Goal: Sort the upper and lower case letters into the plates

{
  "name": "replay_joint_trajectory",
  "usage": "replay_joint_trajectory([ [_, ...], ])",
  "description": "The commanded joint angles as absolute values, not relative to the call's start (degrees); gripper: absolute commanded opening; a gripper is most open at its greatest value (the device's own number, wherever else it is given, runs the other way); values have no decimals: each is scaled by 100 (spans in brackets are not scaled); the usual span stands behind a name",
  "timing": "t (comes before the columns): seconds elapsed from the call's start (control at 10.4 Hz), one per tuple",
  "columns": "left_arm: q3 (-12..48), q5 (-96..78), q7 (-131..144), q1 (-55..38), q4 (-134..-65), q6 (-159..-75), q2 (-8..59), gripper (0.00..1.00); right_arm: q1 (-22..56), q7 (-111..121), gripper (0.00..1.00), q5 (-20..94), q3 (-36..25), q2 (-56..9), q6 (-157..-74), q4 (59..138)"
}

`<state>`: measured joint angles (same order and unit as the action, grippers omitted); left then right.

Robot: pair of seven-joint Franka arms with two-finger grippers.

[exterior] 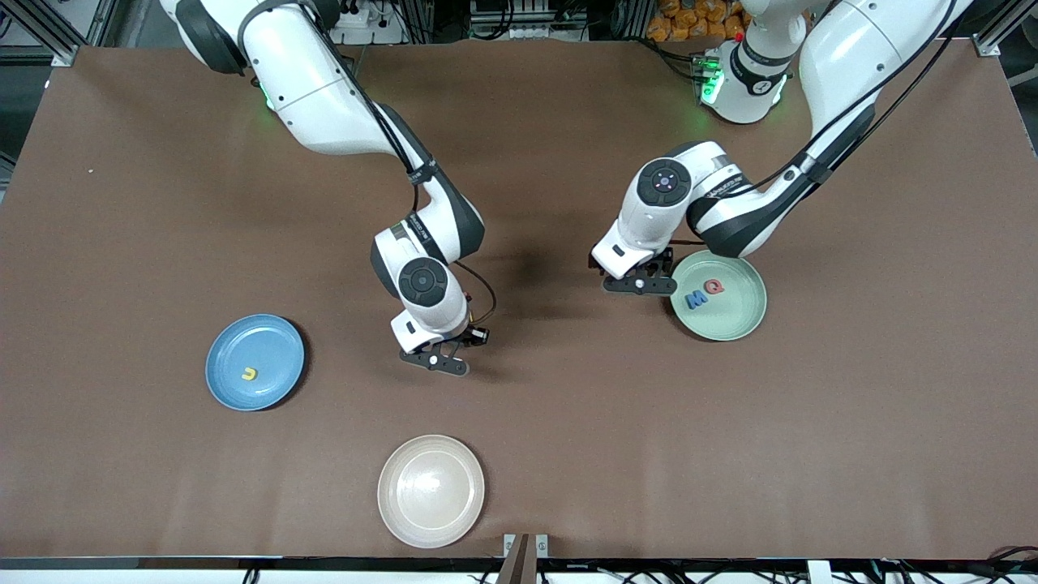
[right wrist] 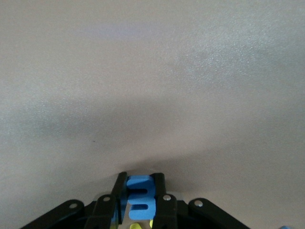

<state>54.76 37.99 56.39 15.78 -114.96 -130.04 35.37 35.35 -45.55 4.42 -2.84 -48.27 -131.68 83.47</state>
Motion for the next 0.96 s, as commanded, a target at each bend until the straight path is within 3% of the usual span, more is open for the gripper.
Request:
replay_joint_trajectory([
  [0.0,4889,3700,6044,584,-10760,-12937,3831,100,3428,-4317,0,492,-316,-4659,-12764,8323],
  [0.48,4300,3043,6729,-516,-9750,-12937,4279,100,2323,-2476,0,422,-439,-4228,-12191,8323],
  [0.86,2992,2672,7654,-2334,-8528,-12937,4885,100,1434,-427,0,343,-711,-4166,-12032,8437],
])
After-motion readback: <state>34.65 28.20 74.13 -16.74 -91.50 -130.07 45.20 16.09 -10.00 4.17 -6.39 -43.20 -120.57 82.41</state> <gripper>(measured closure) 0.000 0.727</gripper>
